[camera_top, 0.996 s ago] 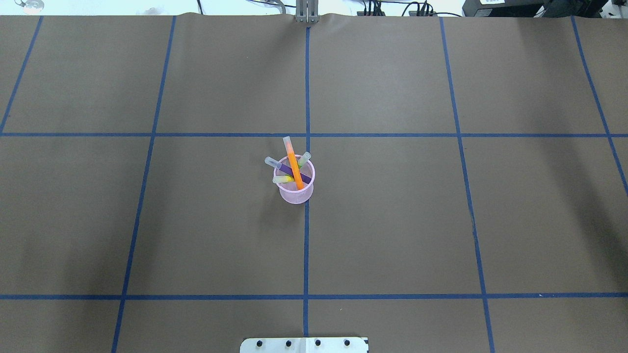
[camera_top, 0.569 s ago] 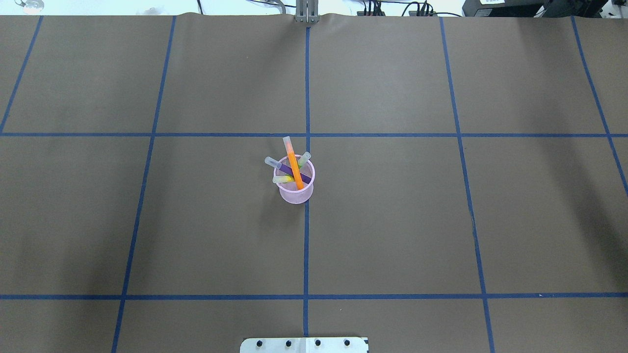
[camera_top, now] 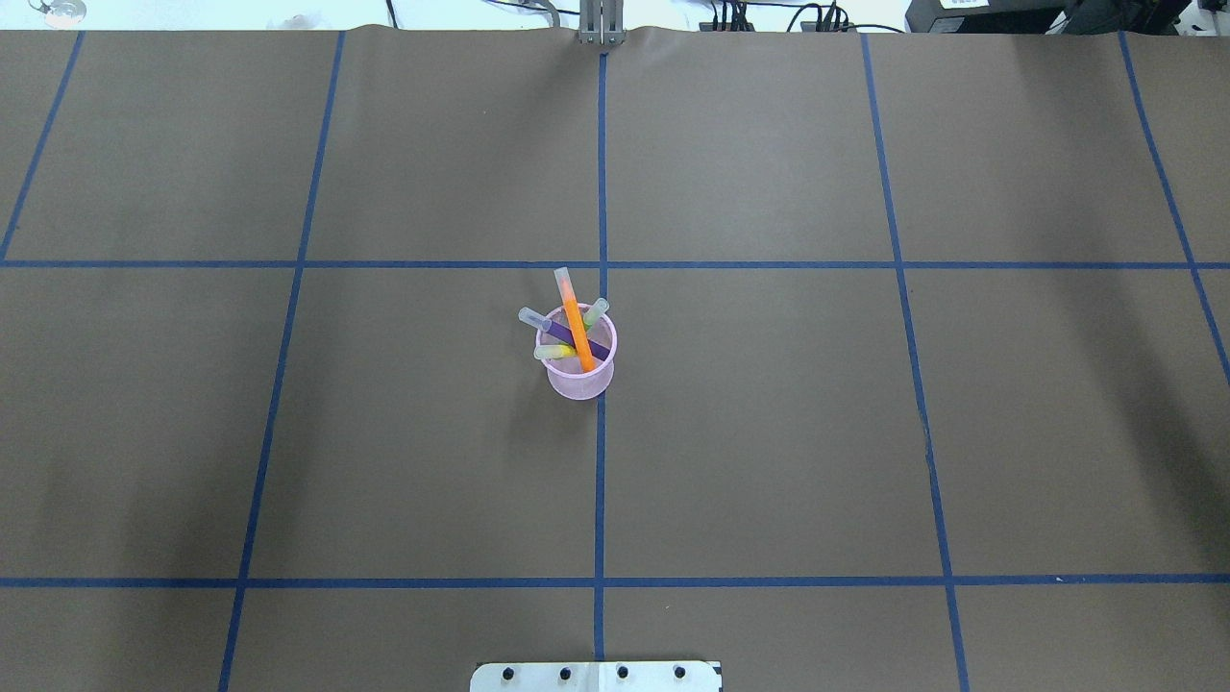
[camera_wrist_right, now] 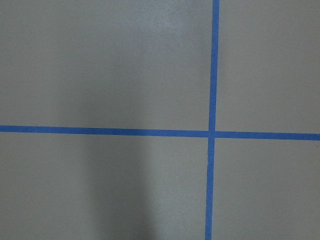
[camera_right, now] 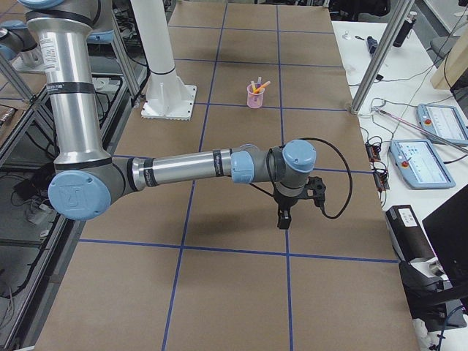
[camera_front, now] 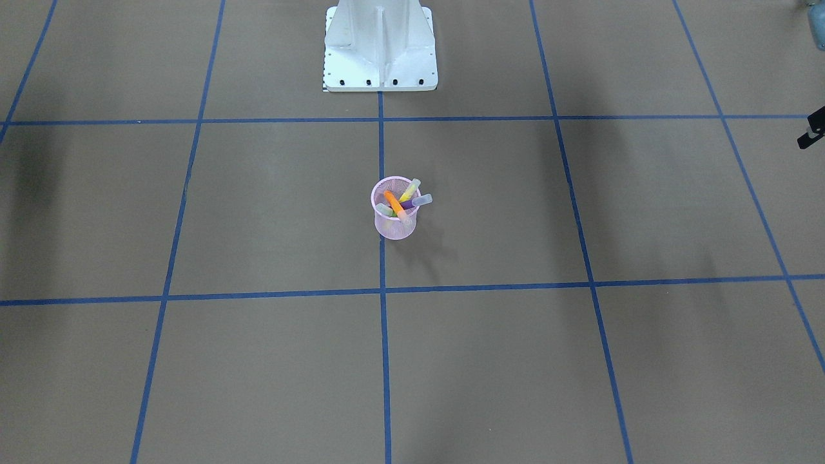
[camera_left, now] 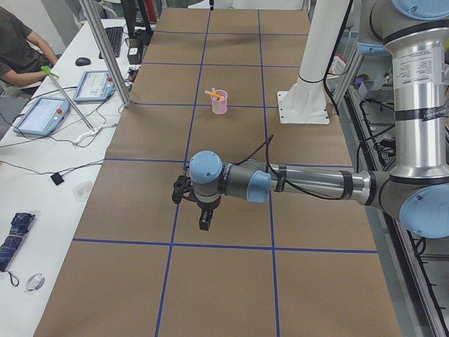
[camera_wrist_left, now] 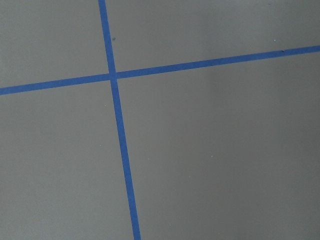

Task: Collect pens into pen holder

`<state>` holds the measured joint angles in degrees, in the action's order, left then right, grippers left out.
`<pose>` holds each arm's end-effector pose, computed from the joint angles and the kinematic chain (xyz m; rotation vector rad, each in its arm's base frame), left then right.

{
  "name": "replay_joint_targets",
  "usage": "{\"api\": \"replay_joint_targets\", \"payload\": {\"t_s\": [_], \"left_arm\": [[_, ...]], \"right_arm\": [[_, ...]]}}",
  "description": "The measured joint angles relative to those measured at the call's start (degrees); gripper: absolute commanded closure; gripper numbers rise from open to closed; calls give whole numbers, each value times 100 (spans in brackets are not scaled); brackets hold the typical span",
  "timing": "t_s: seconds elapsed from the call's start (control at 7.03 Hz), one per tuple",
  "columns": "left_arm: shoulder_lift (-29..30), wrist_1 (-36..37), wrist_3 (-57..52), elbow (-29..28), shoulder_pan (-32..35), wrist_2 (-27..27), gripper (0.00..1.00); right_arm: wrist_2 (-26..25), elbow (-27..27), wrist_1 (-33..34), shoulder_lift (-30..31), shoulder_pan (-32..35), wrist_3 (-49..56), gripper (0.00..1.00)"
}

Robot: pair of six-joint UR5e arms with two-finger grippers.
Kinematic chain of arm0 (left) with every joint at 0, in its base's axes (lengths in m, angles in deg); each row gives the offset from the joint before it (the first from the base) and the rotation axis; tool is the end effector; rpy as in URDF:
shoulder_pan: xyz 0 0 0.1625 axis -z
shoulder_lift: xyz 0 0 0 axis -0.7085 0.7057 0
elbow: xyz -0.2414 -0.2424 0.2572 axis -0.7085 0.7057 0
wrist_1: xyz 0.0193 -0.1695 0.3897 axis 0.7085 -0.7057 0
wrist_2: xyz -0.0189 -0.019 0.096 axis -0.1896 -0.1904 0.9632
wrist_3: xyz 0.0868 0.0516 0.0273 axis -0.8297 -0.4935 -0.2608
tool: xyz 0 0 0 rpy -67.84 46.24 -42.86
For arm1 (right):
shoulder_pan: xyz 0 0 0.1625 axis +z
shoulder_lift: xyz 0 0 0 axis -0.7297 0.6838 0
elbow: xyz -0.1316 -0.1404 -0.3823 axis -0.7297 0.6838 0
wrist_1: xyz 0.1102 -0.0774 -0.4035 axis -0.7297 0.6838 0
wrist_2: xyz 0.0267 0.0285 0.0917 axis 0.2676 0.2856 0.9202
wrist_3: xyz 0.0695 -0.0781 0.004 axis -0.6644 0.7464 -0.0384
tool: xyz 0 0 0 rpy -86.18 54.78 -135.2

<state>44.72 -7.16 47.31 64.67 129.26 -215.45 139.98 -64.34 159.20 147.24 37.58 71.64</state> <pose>-0.0077 -0.4548 0.6050 0.1149 0.8693 0.1337 0.0067 -0.5520 0.5857 0.0012 -0.7777 -0.0233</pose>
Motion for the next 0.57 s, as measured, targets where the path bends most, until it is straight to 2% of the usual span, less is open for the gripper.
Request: {"api": "replay_joint_targets", "payload": {"t_s": [0.57], "left_arm": [[23,0,-3,12,1,4,0]], "right_arm": [[9,15,-8,-2,-49,-11,0]]}}
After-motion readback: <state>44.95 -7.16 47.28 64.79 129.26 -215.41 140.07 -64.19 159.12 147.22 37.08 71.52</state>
